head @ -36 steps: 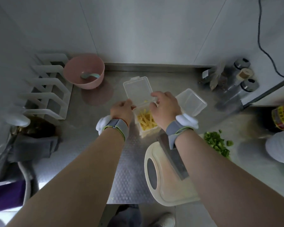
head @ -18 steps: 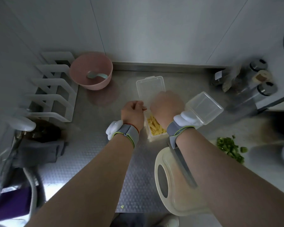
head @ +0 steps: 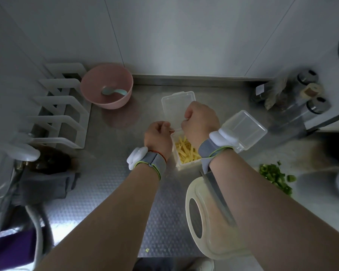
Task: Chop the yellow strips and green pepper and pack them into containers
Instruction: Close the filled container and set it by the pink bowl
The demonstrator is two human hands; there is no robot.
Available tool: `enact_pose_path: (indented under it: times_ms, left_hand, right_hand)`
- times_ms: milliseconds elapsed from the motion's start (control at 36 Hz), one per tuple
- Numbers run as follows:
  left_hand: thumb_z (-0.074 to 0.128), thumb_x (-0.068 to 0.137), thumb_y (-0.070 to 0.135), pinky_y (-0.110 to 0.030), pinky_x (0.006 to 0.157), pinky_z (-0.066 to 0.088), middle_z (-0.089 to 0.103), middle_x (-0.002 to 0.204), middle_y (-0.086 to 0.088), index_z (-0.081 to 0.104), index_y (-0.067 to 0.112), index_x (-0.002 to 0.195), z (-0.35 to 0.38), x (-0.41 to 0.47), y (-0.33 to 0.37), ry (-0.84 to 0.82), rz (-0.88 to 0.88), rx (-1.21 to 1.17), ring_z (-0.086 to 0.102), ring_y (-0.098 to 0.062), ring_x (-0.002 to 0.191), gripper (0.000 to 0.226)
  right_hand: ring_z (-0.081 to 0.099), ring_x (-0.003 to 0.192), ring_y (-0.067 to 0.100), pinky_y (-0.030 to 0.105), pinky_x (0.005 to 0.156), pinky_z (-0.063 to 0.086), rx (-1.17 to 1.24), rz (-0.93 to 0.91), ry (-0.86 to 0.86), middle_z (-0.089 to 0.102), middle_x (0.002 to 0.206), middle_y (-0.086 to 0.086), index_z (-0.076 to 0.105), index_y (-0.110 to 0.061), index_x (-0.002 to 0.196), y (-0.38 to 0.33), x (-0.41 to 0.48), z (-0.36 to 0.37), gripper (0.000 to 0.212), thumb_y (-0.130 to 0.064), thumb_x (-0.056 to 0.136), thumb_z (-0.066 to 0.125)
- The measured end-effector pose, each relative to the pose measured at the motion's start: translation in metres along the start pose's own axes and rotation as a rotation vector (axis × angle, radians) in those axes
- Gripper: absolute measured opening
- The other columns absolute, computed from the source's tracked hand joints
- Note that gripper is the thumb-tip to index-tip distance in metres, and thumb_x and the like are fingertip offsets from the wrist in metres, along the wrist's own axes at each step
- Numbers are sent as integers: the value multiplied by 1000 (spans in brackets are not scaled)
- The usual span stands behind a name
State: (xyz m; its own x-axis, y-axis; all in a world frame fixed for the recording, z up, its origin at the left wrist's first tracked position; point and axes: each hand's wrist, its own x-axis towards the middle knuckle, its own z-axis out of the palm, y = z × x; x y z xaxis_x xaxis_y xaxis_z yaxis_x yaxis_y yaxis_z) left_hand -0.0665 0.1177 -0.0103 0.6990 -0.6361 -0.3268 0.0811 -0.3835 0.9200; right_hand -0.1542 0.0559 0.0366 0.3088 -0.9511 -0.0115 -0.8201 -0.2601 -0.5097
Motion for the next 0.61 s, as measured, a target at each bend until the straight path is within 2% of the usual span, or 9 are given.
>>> enact_pose_path:
  times_ms: [56,139,250,333,417,472,528,611]
  left_hand:
    - [53,94,20,-23,75,50,69,79,3,67,10,94,-1,1,1,-17,-4,11,65,-10,75,17]
    - [53,94,20,-21,72,47,69,80,2,65,12,91,-2,2,4,-35,11,28,64,-11,75,15]
    - [54,93,20,-23,76,49,69,81,1,64,15,90,-1,1,8,-63,15,47,64,-12,77,12]
    - [57,89,16,-29,82,52,70,89,-2,65,17,100,-2,0,9,-100,-20,17,66,-17,86,13]
    - [60,83,4,-39,86,52,69,98,-9,63,13,113,-3,-3,9,-176,-56,-13,64,-24,90,31]
    - [57,82,-5,-40,84,52,67,100,-7,60,12,120,-3,-5,8,-230,-66,-28,63,-23,92,42]
    - [52,83,-8,-34,81,53,66,102,-2,57,14,124,-5,-7,8,-244,-42,-26,63,-18,93,47]
    - [48,81,-8,-20,74,52,66,109,4,59,18,123,-11,-3,11,-199,29,-32,62,-5,90,50]
  right_hand:
    - [59,80,26,29,66,42,116,-34,81,66,87,7,63,-11,84,4,-13,-6,13,-4,75,57]
    - [65,76,21,29,71,50,197,-62,41,71,78,2,70,-14,79,12,-35,-10,17,-2,75,60]
    - [65,83,23,29,77,50,236,6,104,72,88,4,73,-13,87,29,-52,-13,27,3,77,55]
    - [61,88,30,30,79,46,180,72,128,64,102,11,69,-10,98,40,-63,-13,33,5,72,54]
    - [57,91,34,33,80,43,142,227,-8,58,107,15,62,-8,107,48,-74,-9,29,-7,78,57]
    - [57,91,36,35,77,43,136,283,-137,62,98,17,61,-4,97,47,-76,-6,18,-12,83,52]
    - [57,87,39,36,71,41,107,271,-168,64,87,20,59,-3,80,42,-75,-5,13,-9,84,48]
    - [55,83,39,36,68,36,62,220,-88,63,85,22,56,-5,73,31,-71,-2,15,-8,83,47]
